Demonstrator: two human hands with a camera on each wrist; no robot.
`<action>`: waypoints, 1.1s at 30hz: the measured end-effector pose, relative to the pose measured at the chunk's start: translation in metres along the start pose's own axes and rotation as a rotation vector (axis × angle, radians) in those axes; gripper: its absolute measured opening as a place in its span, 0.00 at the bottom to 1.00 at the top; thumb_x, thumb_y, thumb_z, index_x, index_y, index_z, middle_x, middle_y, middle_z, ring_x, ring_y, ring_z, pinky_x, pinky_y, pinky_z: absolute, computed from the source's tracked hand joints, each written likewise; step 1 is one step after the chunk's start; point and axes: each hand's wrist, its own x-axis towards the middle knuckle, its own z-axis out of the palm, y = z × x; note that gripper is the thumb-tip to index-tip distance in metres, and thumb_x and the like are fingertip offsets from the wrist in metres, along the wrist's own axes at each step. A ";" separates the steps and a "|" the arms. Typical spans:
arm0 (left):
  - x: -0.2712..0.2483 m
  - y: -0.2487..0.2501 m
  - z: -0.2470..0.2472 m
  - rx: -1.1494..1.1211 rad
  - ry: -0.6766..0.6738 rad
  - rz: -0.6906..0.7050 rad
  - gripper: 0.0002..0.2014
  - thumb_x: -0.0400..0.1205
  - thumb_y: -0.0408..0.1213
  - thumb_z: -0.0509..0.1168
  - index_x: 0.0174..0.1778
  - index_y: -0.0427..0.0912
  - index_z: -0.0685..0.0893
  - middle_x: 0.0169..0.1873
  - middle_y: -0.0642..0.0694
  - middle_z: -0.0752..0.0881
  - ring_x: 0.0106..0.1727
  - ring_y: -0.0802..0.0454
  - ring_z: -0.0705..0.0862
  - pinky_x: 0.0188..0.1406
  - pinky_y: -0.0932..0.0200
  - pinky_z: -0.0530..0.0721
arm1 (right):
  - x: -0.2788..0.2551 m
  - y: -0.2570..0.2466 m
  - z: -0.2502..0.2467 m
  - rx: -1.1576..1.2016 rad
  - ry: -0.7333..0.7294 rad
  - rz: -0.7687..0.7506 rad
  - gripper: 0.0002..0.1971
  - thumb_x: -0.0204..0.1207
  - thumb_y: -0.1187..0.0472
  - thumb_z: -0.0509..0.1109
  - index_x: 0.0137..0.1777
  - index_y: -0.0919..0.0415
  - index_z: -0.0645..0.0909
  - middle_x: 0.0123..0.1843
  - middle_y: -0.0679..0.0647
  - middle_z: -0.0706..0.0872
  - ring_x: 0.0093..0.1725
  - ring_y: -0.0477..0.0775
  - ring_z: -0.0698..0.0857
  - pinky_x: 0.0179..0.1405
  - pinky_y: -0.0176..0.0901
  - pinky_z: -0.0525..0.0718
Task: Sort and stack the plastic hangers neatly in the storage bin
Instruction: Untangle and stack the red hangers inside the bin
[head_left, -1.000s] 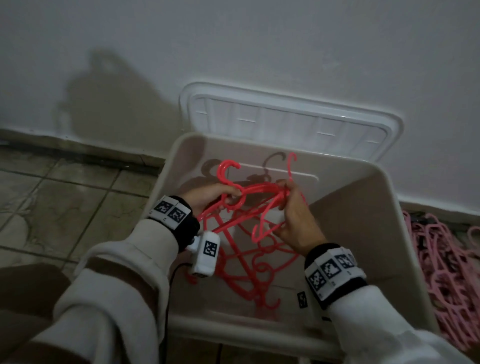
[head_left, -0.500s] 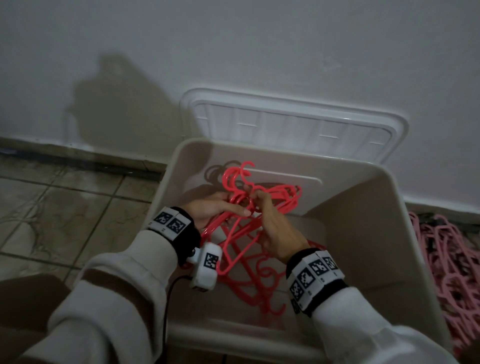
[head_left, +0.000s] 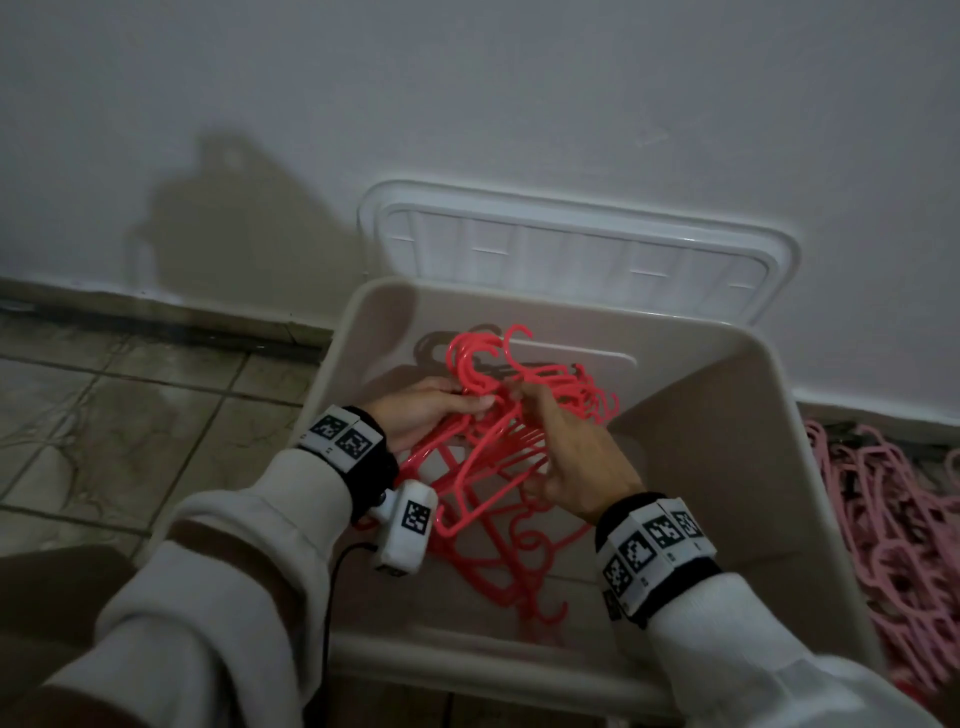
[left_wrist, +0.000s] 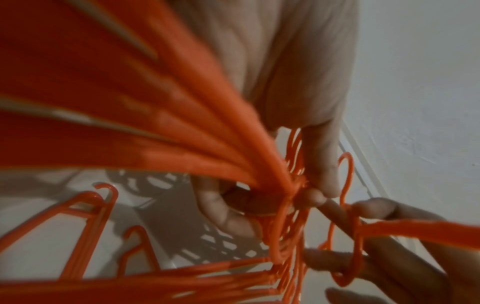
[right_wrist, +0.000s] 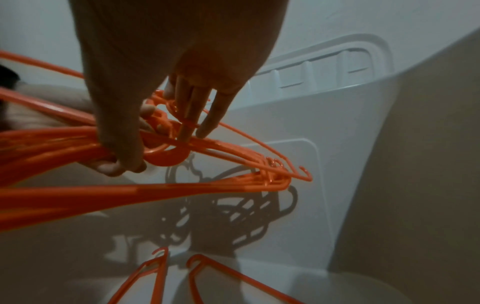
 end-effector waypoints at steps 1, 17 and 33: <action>-0.001 0.001 0.000 -0.003 0.014 0.002 0.07 0.78 0.28 0.64 0.35 0.38 0.85 0.28 0.48 0.87 0.30 0.56 0.86 0.37 0.64 0.87 | -0.001 -0.002 -0.002 -0.031 0.004 -0.008 0.39 0.65 0.58 0.75 0.74 0.54 0.60 0.62 0.53 0.81 0.61 0.57 0.81 0.50 0.42 0.76; -0.029 0.026 0.014 0.208 -0.165 -0.041 0.19 0.66 0.13 0.66 0.48 0.36 0.83 0.39 0.44 0.90 0.41 0.51 0.89 0.45 0.59 0.87 | 0.003 -0.016 -0.009 0.094 -0.167 -0.147 0.26 0.63 0.67 0.61 0.65 0.66 0.73 0.62 0.60 0.80 0.61 0.60 0.80 0.57 0.37 0.73; -0.052 0.030 0.032 0.672 0.126 -0.051 0.14 0.62 0.26 0.68 0.43 0.35 0.81 0.39 0.38 0.82 0.42 0.46 0.80 0.46 0.44 0.82 | -0.001 -0.016 -0.033 0.222 -0.147 -0.088 0.15 0.67 0.70 0.68 0.49 0.55 0.72 0.44 0.49 0.81 0.45 0.51 0.81 0.47 0.32 0.74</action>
